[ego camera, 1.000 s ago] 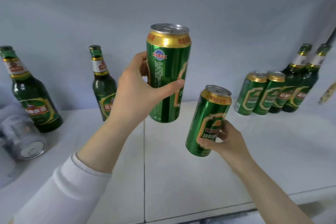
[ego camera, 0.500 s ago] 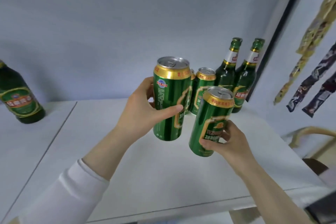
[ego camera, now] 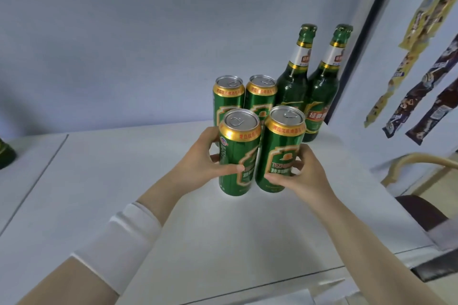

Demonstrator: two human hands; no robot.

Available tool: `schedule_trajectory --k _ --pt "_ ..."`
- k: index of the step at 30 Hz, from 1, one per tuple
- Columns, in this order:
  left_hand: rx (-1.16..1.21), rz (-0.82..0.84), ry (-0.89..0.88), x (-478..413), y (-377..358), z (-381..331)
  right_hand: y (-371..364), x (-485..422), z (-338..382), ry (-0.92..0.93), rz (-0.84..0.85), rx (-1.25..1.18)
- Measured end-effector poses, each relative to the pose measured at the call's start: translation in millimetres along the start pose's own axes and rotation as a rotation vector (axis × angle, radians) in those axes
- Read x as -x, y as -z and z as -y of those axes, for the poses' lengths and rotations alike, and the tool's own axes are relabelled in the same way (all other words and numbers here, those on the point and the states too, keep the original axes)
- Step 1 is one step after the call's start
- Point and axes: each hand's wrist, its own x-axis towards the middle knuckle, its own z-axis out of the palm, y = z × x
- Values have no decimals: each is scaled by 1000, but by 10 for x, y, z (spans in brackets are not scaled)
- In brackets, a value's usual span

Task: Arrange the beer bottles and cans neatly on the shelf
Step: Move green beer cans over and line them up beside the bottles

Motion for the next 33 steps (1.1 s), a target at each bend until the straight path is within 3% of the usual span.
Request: schedule_trajectory --k 7,10,13,17,22,33 --pt "-161 3 -5 -100 48 -118 -40 -145 -92 66 30 -5" --pt "-366 -111 -94 -42 58 -311 11 -113 -164 81 90 -26" --pt "-612 -265 -281 -15 4 -610 49 -47 -266 120 45 13" --pt "-968 -172 -185 -138 -55 -770 -1 -78 -289 129 -33 -15" --pt "-1009 -46 -171 -212 61 -809 -84 -179 -268 144 -51 -86" --pt "-1106 -27 -220 -345 94 -808 -214 -376 -319 177 -73 -27"
